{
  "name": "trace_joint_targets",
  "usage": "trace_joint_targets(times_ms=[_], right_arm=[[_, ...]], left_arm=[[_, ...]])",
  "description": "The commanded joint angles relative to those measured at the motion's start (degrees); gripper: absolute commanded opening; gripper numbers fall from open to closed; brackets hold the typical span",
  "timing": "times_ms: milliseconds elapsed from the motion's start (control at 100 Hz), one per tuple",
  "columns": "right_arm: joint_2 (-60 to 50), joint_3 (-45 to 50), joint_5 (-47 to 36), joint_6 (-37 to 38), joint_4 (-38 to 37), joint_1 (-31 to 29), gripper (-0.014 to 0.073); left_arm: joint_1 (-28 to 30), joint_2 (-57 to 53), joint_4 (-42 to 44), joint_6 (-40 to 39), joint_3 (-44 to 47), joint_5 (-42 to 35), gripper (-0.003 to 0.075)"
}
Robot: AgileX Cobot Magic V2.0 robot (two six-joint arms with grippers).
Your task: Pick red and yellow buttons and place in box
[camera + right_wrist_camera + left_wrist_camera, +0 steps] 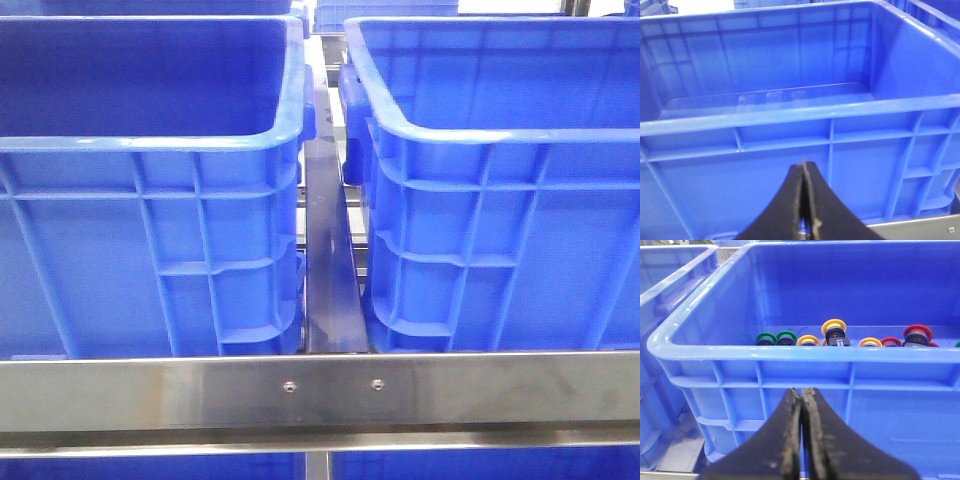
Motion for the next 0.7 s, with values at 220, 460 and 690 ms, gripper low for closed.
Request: trace_joint_targets(times_ms=[220, 460, 690], right_arm=[[-1.4, -1.0, -4.8, -0.1, -0.4, 0.1, -0.0070], [-1.4, -1.0, -4.8, -0.1, -0.4, 0.1, -0.0070], [-1.4, -1.0, -4.8, -0.1, -0.4, 0.1, -0.0070]], left_arm=[[0.1, -1.6, 0.0, -0.6, 3.1, -4.4, -0.0020], [0.1, -1.6, 0.0, -0.6, 3.1, -5.4, -0.0020], [0.1, -1.6, 0.6, -0.6, 2.8, -9.4, -0.0020]])
